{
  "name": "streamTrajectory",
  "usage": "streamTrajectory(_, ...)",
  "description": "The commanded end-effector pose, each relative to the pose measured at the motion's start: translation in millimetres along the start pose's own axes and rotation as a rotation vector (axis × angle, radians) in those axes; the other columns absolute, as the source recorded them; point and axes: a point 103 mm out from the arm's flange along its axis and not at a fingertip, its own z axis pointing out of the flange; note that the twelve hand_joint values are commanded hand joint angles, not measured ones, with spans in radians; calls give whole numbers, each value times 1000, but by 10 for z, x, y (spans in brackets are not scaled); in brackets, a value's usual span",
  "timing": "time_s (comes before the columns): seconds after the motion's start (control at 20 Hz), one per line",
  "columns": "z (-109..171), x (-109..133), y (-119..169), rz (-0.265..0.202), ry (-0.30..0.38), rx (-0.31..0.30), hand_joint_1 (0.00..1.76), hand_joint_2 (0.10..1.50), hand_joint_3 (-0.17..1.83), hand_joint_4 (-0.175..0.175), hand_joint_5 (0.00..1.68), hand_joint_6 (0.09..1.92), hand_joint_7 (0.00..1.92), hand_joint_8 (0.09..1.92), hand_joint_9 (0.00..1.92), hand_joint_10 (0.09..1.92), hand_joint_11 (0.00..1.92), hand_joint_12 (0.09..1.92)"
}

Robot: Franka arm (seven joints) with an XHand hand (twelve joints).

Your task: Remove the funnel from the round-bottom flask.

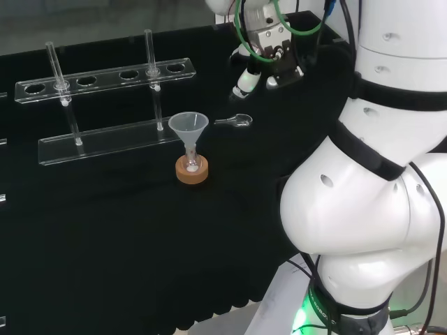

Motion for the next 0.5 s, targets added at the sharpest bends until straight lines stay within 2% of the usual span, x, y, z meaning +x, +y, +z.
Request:
streamTrajectory(0.05,-187,129,-357,21,-2,-33,709,619,344,4,322,87,121,619,351,646,224,1351)
streamTrajectory(0.5,-406,409,-733,30,5,-51,691,637,350,-4,312,87,128,618,370,647,238,1358)
